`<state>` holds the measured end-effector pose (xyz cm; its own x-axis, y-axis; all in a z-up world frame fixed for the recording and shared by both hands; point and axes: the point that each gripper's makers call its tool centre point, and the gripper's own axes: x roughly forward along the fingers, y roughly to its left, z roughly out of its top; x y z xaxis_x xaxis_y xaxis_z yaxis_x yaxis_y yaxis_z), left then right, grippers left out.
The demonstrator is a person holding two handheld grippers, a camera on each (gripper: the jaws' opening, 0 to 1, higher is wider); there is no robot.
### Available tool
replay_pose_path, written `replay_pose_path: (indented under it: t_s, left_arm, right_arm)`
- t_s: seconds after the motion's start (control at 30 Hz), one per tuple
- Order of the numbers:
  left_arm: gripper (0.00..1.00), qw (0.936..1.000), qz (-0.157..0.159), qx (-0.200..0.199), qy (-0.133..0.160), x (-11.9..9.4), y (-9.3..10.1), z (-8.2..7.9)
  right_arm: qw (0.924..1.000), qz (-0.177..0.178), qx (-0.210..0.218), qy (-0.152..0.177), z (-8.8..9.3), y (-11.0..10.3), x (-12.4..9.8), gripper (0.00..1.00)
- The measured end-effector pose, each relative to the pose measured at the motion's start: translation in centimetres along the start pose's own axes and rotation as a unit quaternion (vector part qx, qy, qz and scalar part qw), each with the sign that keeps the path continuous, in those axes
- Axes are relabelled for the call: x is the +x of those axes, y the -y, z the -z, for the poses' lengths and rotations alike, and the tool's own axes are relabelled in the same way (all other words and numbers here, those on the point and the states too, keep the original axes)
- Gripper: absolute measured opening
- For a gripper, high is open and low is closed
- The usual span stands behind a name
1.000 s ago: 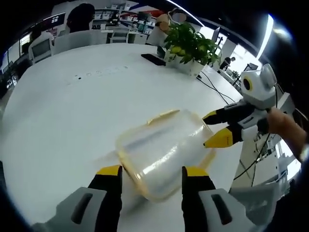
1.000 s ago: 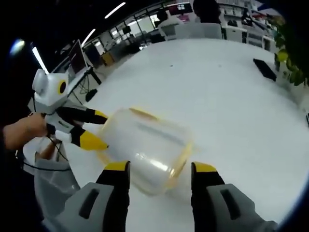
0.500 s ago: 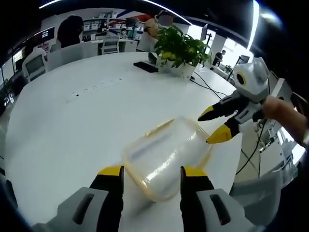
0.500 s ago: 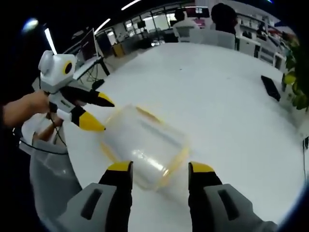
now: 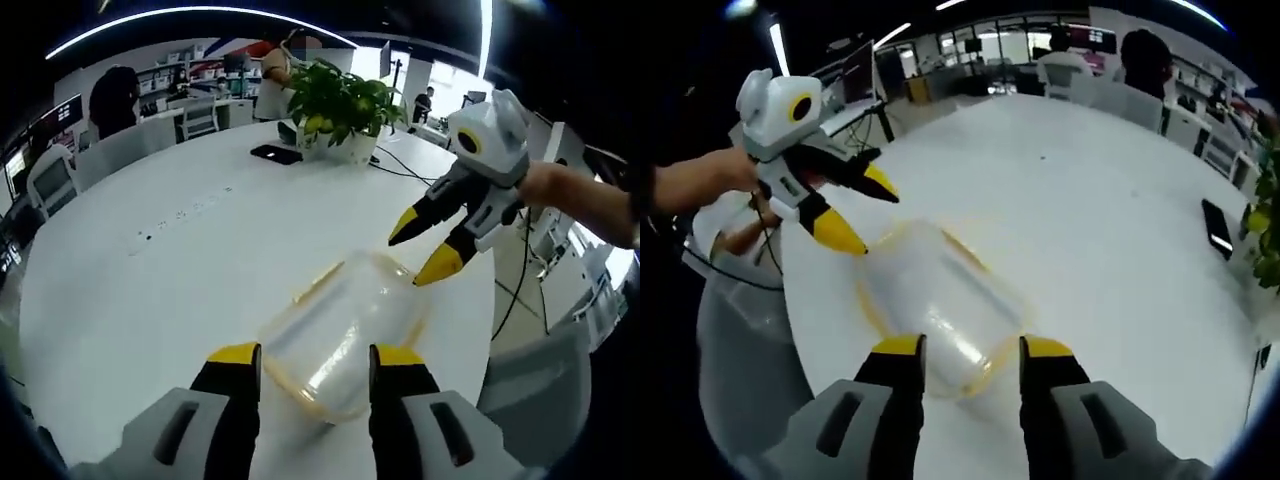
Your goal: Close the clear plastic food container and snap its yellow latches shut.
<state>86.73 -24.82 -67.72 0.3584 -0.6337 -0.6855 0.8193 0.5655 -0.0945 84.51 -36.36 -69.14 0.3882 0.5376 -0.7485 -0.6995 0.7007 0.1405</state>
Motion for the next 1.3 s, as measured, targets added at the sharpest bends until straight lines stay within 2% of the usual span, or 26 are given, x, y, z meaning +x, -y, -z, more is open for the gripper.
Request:
replay_pose_path:
  t_s: [0.3,0.53,0.77,1.1,1.3]
  left_arm:
    - [0.27,0.9987,0.026,0.043,0.004,0.2,1.2,-1.2]
    - [0.25,0.9986,0.026,0.047,0.001,0.2,1.3,-1.2]
    - [0.31,0.9996,0.002,0.026,-0.008,0.3,0.3,-0.4]
    - [0.33,0.9991,-0.028,-0.009,-0.030,0.8,-0.6,2.0]
    - [0.35,0.9982,-0.034,-0.032,-0.039,1.0,-0.8,3.2]
  right_arm:
    - [0.9985,-0.014,-0.053,-0.006,-1.1,-0.4,0.3,0.24]
    - [0.9984,-0.003,-0.056,-0.008,-1.4,0.1,0.3,0.26]
    - [0.9995,0.022,-0.022,-0.009,-0.4,1.2,0.2,0.35]
    - [0.9992,0.027,0.028,-0.011,1.6,1.2,0.2,0.36]
    - [0.9987,0.021,0.043,-0.017,2.7,0.6,0.7,0.36]
